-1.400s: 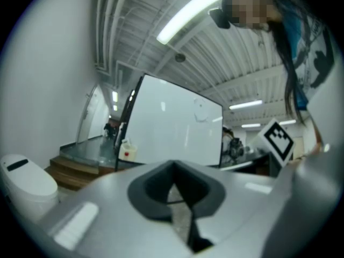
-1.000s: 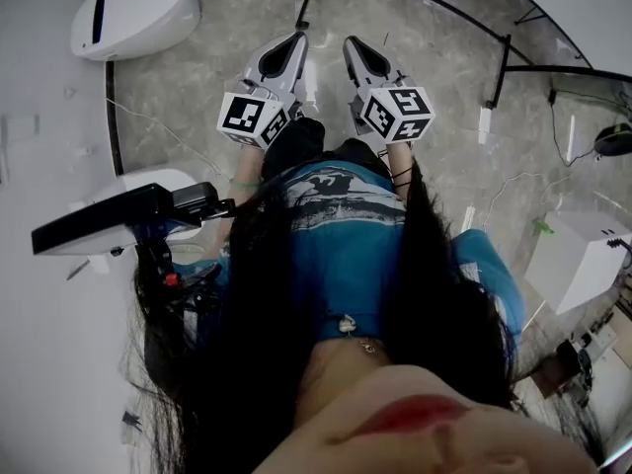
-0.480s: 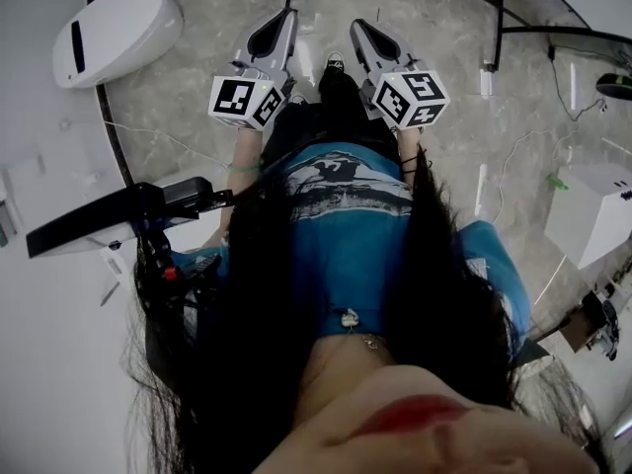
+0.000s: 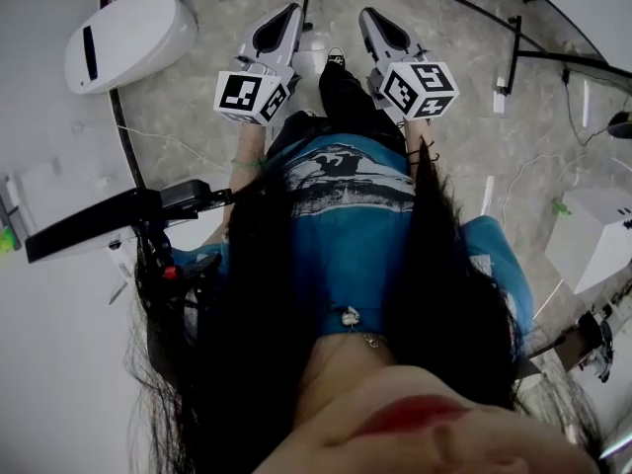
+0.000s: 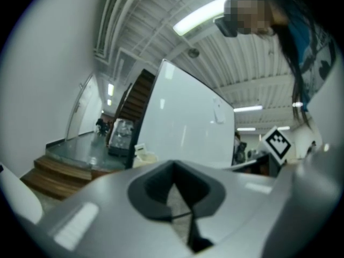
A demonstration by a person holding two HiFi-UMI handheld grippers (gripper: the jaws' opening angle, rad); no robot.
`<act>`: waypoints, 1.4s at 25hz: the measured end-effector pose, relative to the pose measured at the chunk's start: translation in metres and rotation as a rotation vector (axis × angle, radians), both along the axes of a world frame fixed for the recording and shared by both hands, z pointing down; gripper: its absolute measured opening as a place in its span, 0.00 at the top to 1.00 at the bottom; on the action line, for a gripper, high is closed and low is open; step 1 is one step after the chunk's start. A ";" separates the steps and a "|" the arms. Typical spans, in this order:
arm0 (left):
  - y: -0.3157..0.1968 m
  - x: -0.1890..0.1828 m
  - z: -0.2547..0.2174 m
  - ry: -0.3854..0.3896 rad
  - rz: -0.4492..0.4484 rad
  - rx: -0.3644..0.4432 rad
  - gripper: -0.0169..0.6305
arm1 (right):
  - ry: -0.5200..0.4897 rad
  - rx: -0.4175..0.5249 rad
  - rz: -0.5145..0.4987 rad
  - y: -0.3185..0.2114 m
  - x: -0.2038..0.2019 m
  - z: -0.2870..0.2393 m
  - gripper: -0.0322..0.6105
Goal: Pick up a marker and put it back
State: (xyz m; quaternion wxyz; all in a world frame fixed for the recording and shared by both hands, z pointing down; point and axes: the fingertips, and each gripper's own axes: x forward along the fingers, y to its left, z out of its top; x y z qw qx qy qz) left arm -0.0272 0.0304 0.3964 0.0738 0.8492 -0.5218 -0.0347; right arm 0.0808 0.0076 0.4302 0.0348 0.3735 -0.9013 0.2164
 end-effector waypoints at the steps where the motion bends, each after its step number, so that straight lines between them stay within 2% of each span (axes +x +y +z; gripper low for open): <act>1: -0.024 -0.007 0.002 -0.004 -0.013 -0.004 0.97 | 0.000 -0.004 -0.006 -0.026 -0.004 0.003 0.93; 3: -0.068 -0.018 0.004 -0.005 -0.034 -0.008 0.97 | -0.001 -0.007 -0.022 -0.073 -0.011 0.005 0.93; 5: -0.089 -0.022 0.001 -0.002 -0.049 -0.002 0.97 | 0.001 0.001 -0.039 -0.098 -0.016 0.001 0.93; 11: -0.098 -0.022 -0.004 0.002 -0.063 0.010 0.97 | -0.003 0.033 -0.096 -0.117 -0.037 -0.016 0.93; 17: -0.185 -0.031 0.017 -0.009 -0.132 -0.065 0.97 | -0.007 -0.043 -0.201 -0.208 -0.056 0.008 0.93; 22: -0.187 -0.037 0.015 -0.014 -0.159 -0.079 0.97 | 0.006 -0.023 -0.240 -0.221 -0.069 -0.001 0.92; 23: -0.188 -0.039 0.015 -0.015 -0.161 -0.081 0.97 | 0.013 -0.016 -0.247 -0.225 -0.072 -0.003 0.89; 25: -0.195 -0.048 0.015 -0.014 -0.161 -0.082 0.97 | 0.046 -0.001 -0.275 -0.234 -0.088 -0.005 0.78; 26: -0.200 -0.057 0.016 -0.013 -0.159 -0.083 0.97 | 0.072 0.007 -0.290 -0.240 -0.100 -0.004 0.77; 30: -0.221 -0.077 0.015 -0.012 -0.124 -0.081 0.97 | 0.208 0.070 -0.324 -0.266 -0.135 0.000 0.74; 35: -0.230 -0.060 0.009 -0.027 -0.061 -0.075 0.97 | 0.308 0.091 -0.328 -0.276 -0.126 0.006 0.73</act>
